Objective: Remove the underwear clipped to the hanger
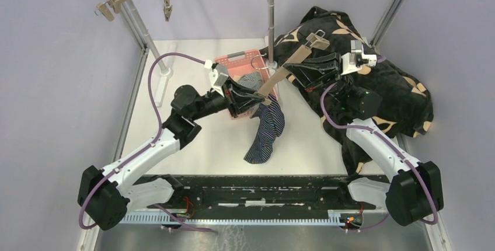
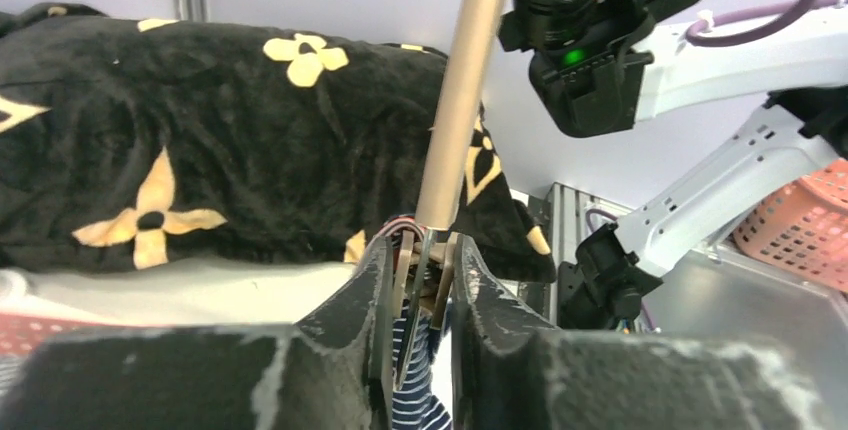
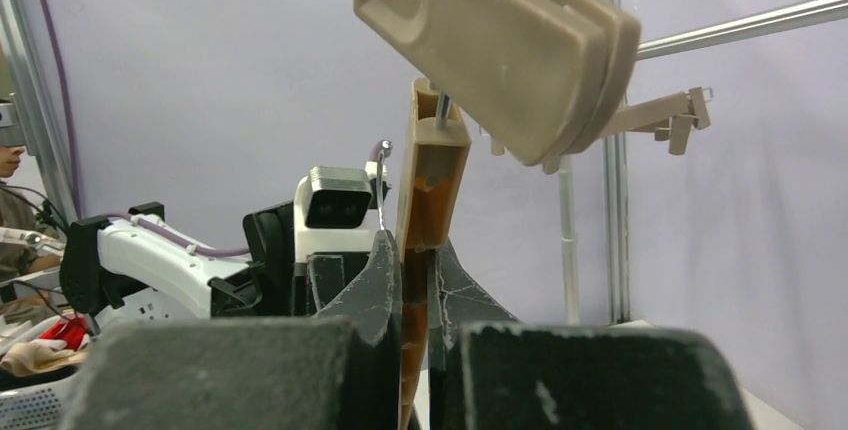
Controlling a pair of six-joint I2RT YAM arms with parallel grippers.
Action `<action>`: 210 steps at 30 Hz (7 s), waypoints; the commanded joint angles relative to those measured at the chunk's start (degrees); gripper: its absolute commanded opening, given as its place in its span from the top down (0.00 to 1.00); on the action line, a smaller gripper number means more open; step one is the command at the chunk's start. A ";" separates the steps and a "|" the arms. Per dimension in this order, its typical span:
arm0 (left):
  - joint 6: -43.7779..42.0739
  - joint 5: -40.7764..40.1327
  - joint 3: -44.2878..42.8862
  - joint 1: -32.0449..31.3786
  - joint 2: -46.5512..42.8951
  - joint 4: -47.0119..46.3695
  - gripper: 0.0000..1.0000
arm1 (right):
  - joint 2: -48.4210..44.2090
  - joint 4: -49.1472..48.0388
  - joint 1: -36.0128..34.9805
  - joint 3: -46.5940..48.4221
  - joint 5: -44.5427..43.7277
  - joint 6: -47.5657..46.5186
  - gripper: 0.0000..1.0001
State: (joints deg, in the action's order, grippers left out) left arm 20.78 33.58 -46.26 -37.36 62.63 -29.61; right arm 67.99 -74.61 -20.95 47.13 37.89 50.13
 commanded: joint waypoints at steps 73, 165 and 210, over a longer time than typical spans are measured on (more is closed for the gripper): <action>-18.19 -49.76 -55.48 7.89 14.28 74.49 0.97 | -8.81 70.06 -13.82 -9.45 -43.87 -30.29 0.38; 4.07 -14.60 -90.28 37.01 51.47 48.19 0.70 | 17.74 43.96 -27.14 24.22 -63.46 -60.41 0.99; -2.41 -14.70 -48.52 36.92 3.71 39.48 0.01 | 46.52 63.84 -15.40 34.85 -51.67 -43.47 0.37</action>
State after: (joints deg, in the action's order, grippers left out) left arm 22.24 19.20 -96.47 -0.60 72.38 12.69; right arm 117.27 -10.04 -35.97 81.65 -16.36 5.41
